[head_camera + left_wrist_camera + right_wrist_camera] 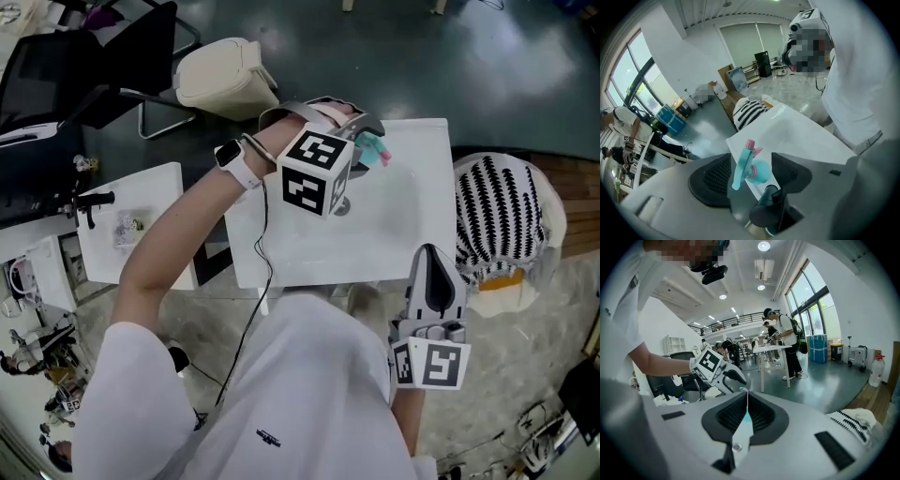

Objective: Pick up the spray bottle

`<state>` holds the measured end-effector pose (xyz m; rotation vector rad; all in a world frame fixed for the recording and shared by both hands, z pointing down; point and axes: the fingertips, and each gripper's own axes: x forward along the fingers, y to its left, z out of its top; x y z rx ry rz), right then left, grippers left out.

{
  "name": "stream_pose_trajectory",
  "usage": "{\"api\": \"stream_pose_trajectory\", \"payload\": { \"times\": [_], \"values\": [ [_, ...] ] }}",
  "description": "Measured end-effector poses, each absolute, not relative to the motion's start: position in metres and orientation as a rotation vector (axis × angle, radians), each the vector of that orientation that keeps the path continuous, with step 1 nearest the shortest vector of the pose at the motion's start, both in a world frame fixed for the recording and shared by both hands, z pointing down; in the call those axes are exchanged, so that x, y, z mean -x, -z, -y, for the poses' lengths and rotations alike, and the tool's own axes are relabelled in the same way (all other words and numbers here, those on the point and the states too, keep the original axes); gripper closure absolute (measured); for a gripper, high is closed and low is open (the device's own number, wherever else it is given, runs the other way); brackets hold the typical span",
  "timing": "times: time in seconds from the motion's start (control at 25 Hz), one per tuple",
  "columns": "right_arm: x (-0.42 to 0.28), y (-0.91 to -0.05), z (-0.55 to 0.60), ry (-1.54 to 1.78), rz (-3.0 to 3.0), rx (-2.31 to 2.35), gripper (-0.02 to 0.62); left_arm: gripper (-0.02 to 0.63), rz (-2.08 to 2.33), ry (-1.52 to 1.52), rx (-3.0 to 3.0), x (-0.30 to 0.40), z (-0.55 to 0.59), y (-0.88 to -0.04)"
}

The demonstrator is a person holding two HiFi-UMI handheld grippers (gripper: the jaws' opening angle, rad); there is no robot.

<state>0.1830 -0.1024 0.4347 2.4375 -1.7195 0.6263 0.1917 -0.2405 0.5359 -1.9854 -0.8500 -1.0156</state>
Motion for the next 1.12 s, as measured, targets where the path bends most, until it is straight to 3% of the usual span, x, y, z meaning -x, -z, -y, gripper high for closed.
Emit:
{"api": "stream_pose_trajectory", "payload": {
  "times": [0.76,0.92,1.12],
  "values": [
    [-0.184,-0.445,0.108,-0.659,1.728,-2.413,0.588,0.355,0.889,1.168,1.981,-0.206,0.263,-0.574],
    [-0.184,-0.444,0.110,-0.656,1.728,-2.413,0.588,0.436,0.890,1.188,1.989,-0.205,0.264,-0.578],
    [-0.187,-0.441,0.108,-0.649,1.727,-2.417,0.588,0.473,0.935,1.219,2.008,-0.201,0.258,-0.578]
  ]
}}
